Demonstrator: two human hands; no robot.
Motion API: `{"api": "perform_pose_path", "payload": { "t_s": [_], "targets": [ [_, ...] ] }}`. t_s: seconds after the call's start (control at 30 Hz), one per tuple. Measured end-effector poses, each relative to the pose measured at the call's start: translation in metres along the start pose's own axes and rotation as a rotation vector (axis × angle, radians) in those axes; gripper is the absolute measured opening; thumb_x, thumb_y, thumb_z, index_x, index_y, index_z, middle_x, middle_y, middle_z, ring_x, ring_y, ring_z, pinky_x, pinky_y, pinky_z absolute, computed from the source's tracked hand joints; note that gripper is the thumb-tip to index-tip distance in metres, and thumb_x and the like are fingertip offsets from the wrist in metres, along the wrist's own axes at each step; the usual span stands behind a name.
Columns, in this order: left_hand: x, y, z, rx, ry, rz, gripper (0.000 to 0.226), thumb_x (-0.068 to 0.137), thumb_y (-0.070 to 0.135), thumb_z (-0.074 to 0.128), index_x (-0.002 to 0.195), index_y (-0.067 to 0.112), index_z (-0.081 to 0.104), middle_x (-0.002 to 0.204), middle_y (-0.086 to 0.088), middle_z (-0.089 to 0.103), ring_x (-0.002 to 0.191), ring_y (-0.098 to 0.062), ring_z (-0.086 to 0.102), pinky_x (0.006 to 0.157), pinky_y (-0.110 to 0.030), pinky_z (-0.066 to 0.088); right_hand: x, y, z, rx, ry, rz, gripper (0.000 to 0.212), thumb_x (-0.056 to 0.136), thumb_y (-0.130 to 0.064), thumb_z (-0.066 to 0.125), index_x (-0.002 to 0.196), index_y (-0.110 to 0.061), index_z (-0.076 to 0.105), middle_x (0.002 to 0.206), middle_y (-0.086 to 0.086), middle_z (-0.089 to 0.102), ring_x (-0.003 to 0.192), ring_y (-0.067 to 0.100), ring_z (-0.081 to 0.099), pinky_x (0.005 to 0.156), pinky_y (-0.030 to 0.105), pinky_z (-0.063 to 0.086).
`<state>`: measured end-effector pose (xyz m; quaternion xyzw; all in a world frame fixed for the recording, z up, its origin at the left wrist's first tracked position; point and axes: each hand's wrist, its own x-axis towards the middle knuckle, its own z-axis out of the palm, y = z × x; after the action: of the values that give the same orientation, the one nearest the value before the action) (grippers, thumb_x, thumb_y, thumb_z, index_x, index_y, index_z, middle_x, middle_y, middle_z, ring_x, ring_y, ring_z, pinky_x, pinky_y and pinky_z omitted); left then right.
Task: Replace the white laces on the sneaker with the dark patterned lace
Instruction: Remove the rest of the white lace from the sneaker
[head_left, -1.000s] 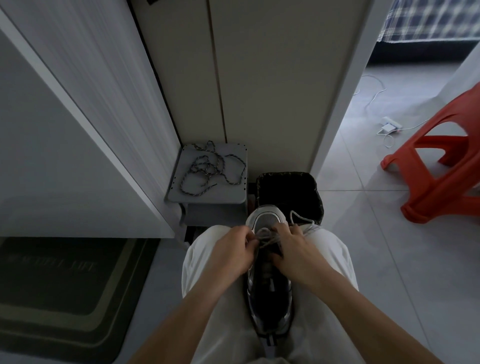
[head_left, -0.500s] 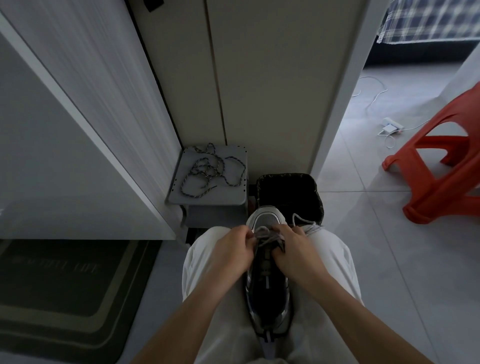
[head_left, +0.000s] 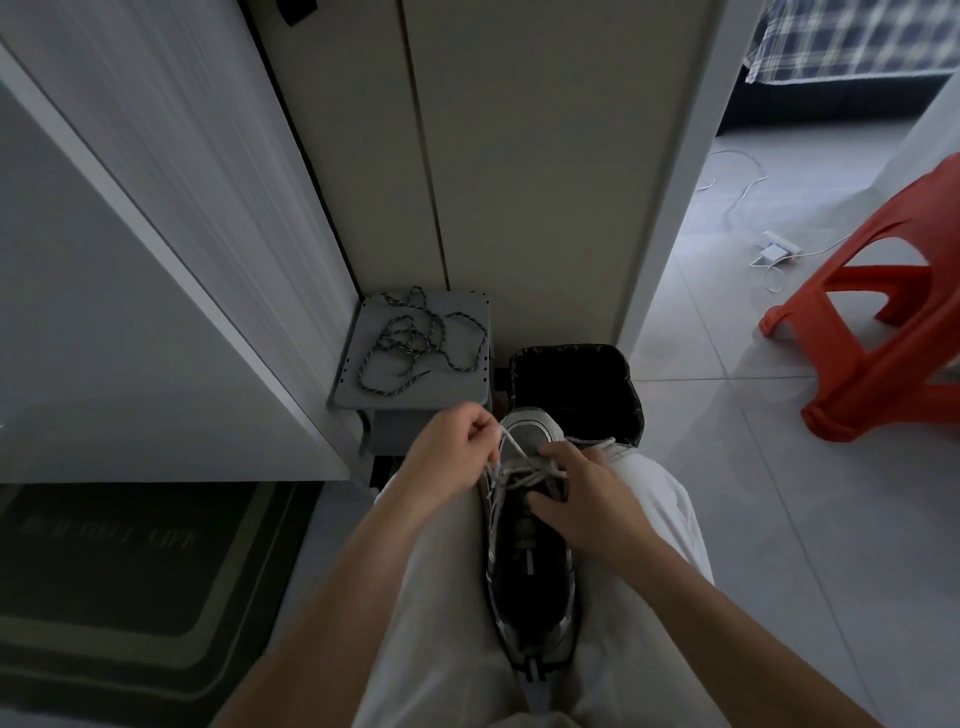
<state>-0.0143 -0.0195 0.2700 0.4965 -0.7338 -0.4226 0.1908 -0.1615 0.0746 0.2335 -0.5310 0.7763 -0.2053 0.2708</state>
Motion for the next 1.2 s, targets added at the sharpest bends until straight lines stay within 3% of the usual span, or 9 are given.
{"api": "perform_pose_path", "payload": {
  "t_s": [0.13,0.3,0.4,0.6,0.7,0.87,0.97,1.1,1.2],
  "targets": [
    [0.006,0.014,-0.010,0.105,-0.090,0.007,0.022,0.093,0.018,0.052,0.073,0.027,0.053,0.063,0.009,0.062,0.070,-0.021,0.065,0.076,-0.039,0.053,0.001,-0.015,-0.006,0.016,0.286,-0.232,0.028,0.077,-0.036,0.072,0.099,-0.020,0.068,0.098,0.002,0.057,0.086,0.020,0.059,0.069,0.031,0.049],
    [0.005,0.016,-0.002,0.002,-0.107,0.077,0.014,0.091,0.024,0.059,0.077,0.028,0.061,0.069,0.012,0.065,0.064,-0.006,0.061,0.066,-0.029,0.050,0.010,-0.035,0.002,-0.066,0.060,-0.165,0.016,0.082,-0.037,0.060,0.084,-0.024,0.068,0.077,-0.002,0.065,0.080,0.022,0.061,0.062,0.029,0.046],
    [-0.001,-0.002,0.008,-0.183,0.086,-0.023,0.009,0.092,0.027,0.057,0.084,0.027,0.060,0.079,0.007,0.065,0.073,-0.014,0.064,0.071,-0.037,0.054,0.022,-0.035,-0.003,0.011,0.040,-0.122,0.015,0.080,-0.029,0.063,0.075,-0.017,0.069,0.068,0.004,0.064,0.068,0.021,0.060,0.060,0.034,0.050],
    [-0.021,-0.041,0.039,-0.085,0.000,-0.125,0.006,0.084,0.029,0.067,0.085,0.024,0.064,0.083,0.006,0.068,0.079,-0.009,0.064,0.077,-0.027,0.051,0.044,-0.048,-0.032,0.496,0.129,-0.031,0.017,0.076,-0.024,0.073,0.060,-0.020,0.070,0.048,-0.003,0.059,0.042,0.002,0.045,0.044,0.017,0.038],
    [-0.019,-0.040,0.038,-0.042,0.087,-0.051,0.015,0.085,0.028,0.065,0.071,0.029,0.060,0.068,0.010,0.064,0.065,0.001,0.059,0.060,-0.014,0.044,0.047,-0.059,-0.043,0.550,0.076,-0.098,0.020,0.078,-0.024,0.074,0.058,-0.027,0.069,0.052,-0.009,0.064,0.043,0.001,0.050,0.043,0.015,0.041],
    [0.005,-0.019,0.001,-0.220,0.344,-0.109,0.022,0.092,0.019,0.056,0.071,0.024,0.060,0.069,0.006,0.066,0.061,-0.001,0.060,0.062,-0.020,0.049,0.039,-0.041,-0.039,0.363,-0.027,-0.085,0.013,0.082,-0.027,0.070,0.073,-0.019,0.074,0.044,-0.012,0.056,0.040,0.002,0.046,0.041,0.016,0.037],
    [0.027,0.005,-0.048,-0.433,0.513,-0.074,0.017,0.094,0.019,0.054,0.078,0.023,0.060,0.073,0.007,0.064,0.053,0.005,0.056,0.049,-0.011,0.045,0.032,-0.023,-0.030,0.064,-0.092,-0.101,0.014,0.083,-0.023,0.063,0.080,-0.013,0.072,0.070,-0.001,0.070,0.067,0.014,0.065,0.063,0.032,0.054],
    [0.037,0.015,-0.064,-0.350,0.401,-0.006,0.013,0.093,0.018,0.056,0.082,0.020,0.062,0.075,0.006,0.066,0.051,0.005,0.056,0.047,-0.012,0.046,0.023,-0.021,-0.022,-0.049,-0.096,-0.155,0.012,0.084,-0.024,0.061,0.086,-0.025,0.072,0.081,-0.010,0.068,0.080,0.009,0.063,0.069,0.027,0.053],
    [0.030,-0.005,-0.046,-0.306,0.350,-0.161,0.022,0.090,0.028,0.061,0.106,0.013,0.059,0.087,0.004,0.065,0.067,-0.004,0.062,0.061,-0.025,0.053,0.023,-0.022,-0.019,-0.067,-0.032,-0.178,0.009,0.084,-0.024,0.061,0.082,-0.023,0.070,0.079,-0.008,0.065,0.078,0.012,0.062,0.066,0.030,0.052]
  ]
}}
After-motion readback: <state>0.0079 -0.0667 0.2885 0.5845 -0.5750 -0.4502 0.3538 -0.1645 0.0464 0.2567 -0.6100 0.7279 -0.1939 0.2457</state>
